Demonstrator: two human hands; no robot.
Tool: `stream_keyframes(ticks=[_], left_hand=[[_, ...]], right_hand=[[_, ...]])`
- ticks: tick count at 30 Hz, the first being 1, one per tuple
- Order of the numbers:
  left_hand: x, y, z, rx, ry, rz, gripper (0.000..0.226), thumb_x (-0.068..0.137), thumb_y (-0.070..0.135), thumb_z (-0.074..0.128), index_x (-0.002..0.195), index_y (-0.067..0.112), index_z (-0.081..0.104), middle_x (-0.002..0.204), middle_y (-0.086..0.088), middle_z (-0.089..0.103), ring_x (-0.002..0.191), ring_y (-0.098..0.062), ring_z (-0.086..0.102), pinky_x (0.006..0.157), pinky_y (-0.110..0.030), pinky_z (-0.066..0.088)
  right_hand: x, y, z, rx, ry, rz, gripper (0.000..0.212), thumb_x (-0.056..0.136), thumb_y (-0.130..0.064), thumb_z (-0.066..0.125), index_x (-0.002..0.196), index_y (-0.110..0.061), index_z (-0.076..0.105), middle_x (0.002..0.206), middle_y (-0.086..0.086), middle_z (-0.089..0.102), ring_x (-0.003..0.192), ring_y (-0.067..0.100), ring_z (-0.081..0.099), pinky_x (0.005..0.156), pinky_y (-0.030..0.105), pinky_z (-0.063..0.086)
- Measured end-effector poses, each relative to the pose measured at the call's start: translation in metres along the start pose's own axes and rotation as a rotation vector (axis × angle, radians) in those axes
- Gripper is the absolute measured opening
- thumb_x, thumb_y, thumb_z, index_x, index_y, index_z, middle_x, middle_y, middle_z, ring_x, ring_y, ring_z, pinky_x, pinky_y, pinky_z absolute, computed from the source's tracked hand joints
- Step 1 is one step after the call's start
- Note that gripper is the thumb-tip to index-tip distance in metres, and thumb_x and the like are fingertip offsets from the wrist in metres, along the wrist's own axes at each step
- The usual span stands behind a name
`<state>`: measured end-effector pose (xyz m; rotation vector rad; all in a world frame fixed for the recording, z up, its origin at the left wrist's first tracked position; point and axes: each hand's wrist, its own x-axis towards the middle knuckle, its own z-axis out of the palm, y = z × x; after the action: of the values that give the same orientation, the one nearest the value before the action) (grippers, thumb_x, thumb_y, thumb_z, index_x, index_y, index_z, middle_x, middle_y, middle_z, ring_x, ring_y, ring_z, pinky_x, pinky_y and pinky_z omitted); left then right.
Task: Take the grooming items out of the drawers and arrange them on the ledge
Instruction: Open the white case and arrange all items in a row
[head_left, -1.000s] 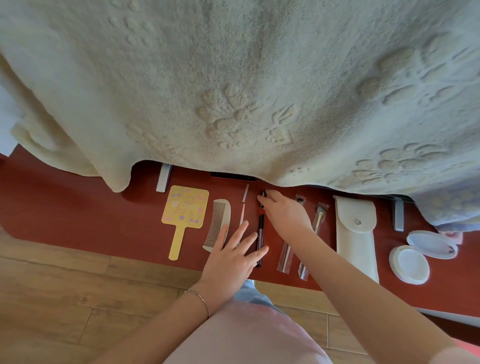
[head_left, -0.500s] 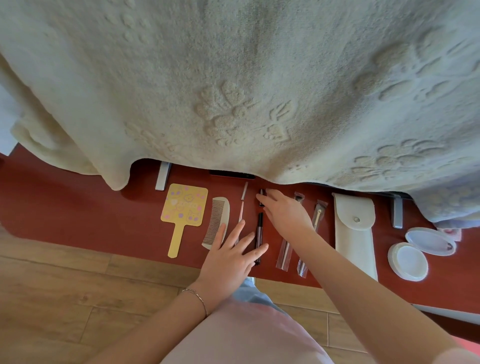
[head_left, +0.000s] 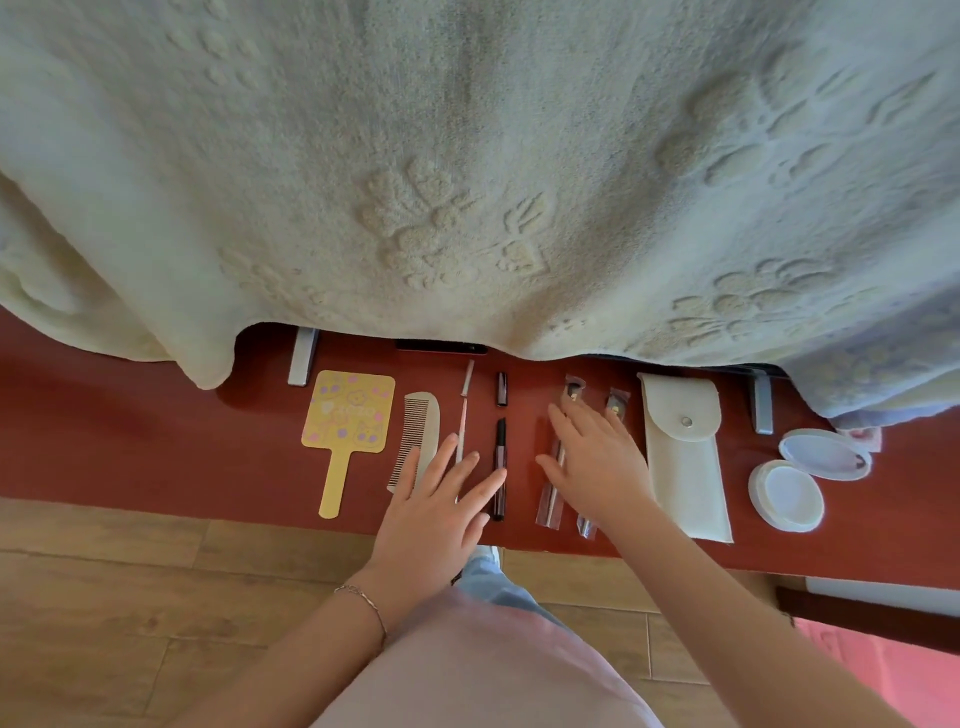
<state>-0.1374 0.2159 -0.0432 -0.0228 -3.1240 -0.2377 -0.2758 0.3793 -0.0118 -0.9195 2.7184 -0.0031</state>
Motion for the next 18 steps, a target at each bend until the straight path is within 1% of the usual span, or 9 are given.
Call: stream_keyframes(ticks=[2,4,7,9,11,13,15,18], left_hand=[[0.001,-0.002,0.001,-0.001,-0.005,-0.017,0.047,0.087,0.043,0.037,0.132,0.033,0.047,0.130,0.001,0.058,0.136,-0.024,0.029,0.111,-0.049,0.016],[0.004,-0.002,-0.001,0.023,0.007,-0.012,0.049,0.087,0.044,0.034,0.131,0.029,0.050,0.130,0.000,0.058,0.136,-0.025,0.032,0.111,-0.050,0.019],[0.006,0.004,-0.007,0.050,0.021,0.066,0.052,0.088,0.044,0.032,0.130,0.022,0.053,0.135,-0.002,0.054,0.136,-0.027,0.035,0.110,-0.053,0.020],[0.008,0.012,-0.009,0.070,0.021,0.154,0.051,0.089,0.043,0.033,0.129,0.019,0.054,0.137,-0.001,0.053,0.137,-0.025,0.034,0.108,-0.053,0.020],[0.009,0.024,-0.008,0.078,0.024,0.237,0.047,0.090,0.042,0.039,0.127,0.019,0.056,0.135,0.000,0.054,0.136,-0.023,0.035,0.107,-0.053,0.021],[0.010,0.036,-0.006,0.079,0.028,0.284,0.042,0.086,0.041,0.053,0.122,0.020,0.060,0.131,0.001,0.058,0.134,-0.022,0.039,0.109,-0.054,0.023],[0.011,0.044,-0.004,0.097,0.023,0.298,0.041,0.082,0.041,0.061,0.118,0.021,0.063,0.127,0.001,0.060,0.131,-0.021,0.043,0.110,-0.053,0.027],[0.011,0.052,-0.003,0.112,0.025,0.255,0.038,0.078,0.036,0.068,0.113,0.022,0.066,0.122,0.002,0.063,0.126,-0.021,0.048,0.106,-0.050,0.031]], right_hand=[[-0.010,0.002,0.006,-0.046,-0.011,-0.026,0.067,0.092,-0.049,0.043,0.147,-0.016,0.023,0.155,0.004,0.023,0.143,0.019,0.016,0.117,0.044,0.005],[-0.015,0.003,0.010,-0.078,-0.066,-0.025,0.070,0.092,-0.051,0.041,0.148,-0.018,0.017,0.157,0.001,0.015,0.145,0.017,0.010,0.116,0.046,0.000],[-0.017,0.002,0.011,-0.094,-0.107,-0.039,0.070,0.093,-0.051,0.039,0.149,-0.019,0.011,0.158,-0.001,0.008,0.145,0.014,0.005,0.116,0.043,-0.003],[-0.016,0.002,0.011,-0.070,-0.093,-0.074,0.071,0.093,-0.049,0.042,0.149,-0.017,0.012,0.158,0.000,0.009,0.145,0.015,0.007,0.116,0.040,-0.002],[-0.014,0.002,0.011,-0.037,-0.066,-0.110,0.071,0.093,-0.047,0.044,0.148,-0.015,0.015,0.157,0.002,0.014,0.144,0.016,0.013,0.116,0.038,0.001],[-0.012,0.002,0.011,-0.009,-0.059,-0.137,0.069,0.093,-0.044,0.044,0.148,-0.014,0.016,0.157,0.003,0.014,0.144,0.016,0.014,0.116,0.035,0.003],[-0.010,0.003,0.012,-0.015,-0.074,-0.185,0.068,0.094,-0.040,0.043,0.149,-0.014,0.012,0.158,0.002,0.010,0.144,0.015,0.011,0.116,0.034,0.004],[-0.009,0.008,0.014,-0.002,-0.069,-0.245,0.068,0.095,-0.040,0.043,0.149,-0.015,0.011,0.158,0.003,0.009,0.144,0.015,0.010,0.117,0.033,0.005]])
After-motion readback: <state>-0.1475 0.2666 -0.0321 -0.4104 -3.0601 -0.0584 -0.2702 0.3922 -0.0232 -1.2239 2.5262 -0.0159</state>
